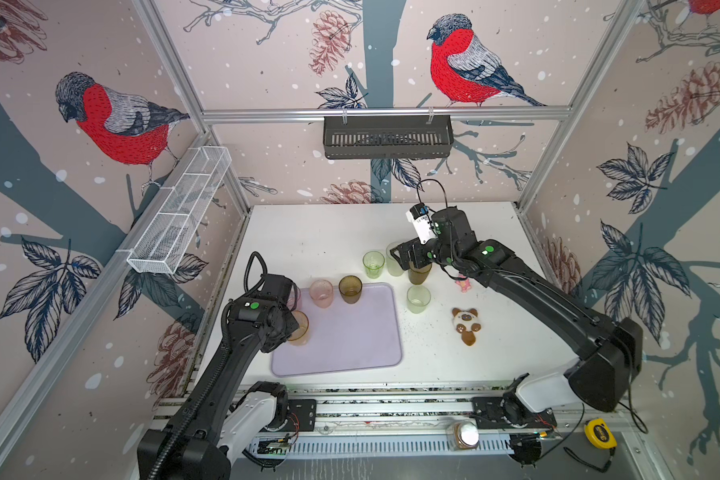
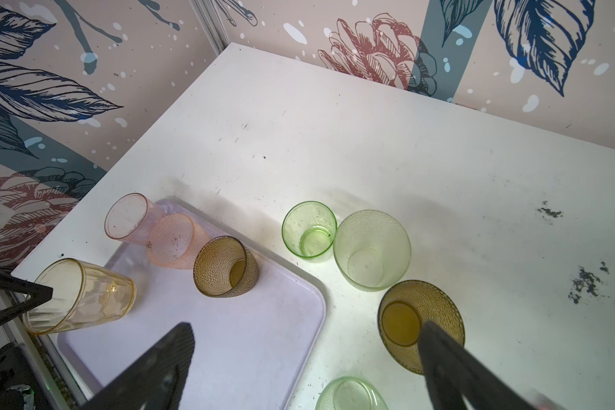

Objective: Place the glasses into the tray
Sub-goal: 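Lower the yellow glass onto the tray near the robot and open the left gripper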

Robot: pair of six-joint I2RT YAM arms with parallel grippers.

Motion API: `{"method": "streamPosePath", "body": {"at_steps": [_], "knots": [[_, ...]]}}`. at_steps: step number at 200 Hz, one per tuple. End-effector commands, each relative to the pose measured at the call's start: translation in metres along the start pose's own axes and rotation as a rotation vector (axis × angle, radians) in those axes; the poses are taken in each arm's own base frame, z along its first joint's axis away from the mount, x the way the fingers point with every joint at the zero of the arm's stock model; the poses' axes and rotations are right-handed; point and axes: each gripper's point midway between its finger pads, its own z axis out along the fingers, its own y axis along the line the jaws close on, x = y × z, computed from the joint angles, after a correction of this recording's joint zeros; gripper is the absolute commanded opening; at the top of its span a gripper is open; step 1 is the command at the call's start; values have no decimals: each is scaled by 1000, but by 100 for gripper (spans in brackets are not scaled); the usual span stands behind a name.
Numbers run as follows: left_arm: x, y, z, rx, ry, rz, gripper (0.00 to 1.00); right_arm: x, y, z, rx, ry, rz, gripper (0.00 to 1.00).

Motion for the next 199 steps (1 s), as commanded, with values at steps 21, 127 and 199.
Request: {"method": "streamPosePath", "body": {"at_steps": [21, 127, 199], "knots": [[-4, 10, 4, -56, -21, -100, 0, -16, -9, -9, -17, -66, -7, 100], [-2, 19, 10, -105, -26, -178, 0, -14, -21, -7, 18, -54, -54, 100], [1, 21, 12, -112, -19, -197, 0, -15, -24, -8, 19, -59, -51, 100]]}}
